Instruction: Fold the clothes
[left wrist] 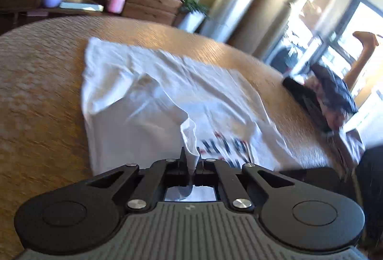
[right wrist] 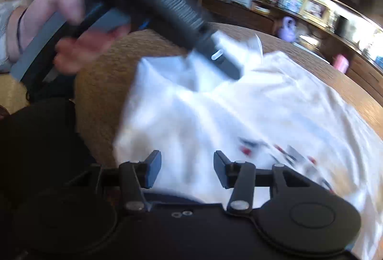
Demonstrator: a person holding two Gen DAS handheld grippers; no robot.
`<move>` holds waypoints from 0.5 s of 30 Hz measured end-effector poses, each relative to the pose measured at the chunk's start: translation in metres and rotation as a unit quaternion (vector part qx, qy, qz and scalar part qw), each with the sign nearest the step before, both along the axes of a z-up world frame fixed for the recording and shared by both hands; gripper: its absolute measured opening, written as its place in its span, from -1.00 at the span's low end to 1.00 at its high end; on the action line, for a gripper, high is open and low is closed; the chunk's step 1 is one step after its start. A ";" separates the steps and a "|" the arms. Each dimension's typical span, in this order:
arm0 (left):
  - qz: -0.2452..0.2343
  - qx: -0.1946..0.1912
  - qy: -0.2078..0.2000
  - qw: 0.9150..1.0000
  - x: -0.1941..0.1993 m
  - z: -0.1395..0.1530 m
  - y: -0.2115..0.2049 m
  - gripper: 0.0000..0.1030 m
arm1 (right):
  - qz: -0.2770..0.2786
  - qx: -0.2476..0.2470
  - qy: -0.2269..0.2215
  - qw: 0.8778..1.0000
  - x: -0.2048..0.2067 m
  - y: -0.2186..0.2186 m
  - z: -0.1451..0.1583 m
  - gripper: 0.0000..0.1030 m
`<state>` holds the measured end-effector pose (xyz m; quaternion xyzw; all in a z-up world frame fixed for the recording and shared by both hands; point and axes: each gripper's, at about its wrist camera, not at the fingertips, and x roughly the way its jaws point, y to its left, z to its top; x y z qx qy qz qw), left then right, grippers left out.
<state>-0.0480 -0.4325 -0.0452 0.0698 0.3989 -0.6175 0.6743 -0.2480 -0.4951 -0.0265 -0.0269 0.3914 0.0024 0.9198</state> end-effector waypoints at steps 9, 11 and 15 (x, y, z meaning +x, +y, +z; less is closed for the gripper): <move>-0.047 0.045 -0.062 0.996 -0.035 -0.029 -0.006 -0.89 | -0.129 0.074 -0.039 0.988 -0.034 -0.083 0.022 1.00; -0.049 0.044 -0.090 0.994 -0.035 -0.024 0.005 -0.73 | -0.150 0.104 -0.051 0.982 -0.028 -0.094 0.022 1.00; -0.052 0.042 -0.145 0.987 -0.037 -0.016 0.027 -0.23 | -0.171 0.167 -0.069 0.969 -0.018 -0.108 0.017 1.00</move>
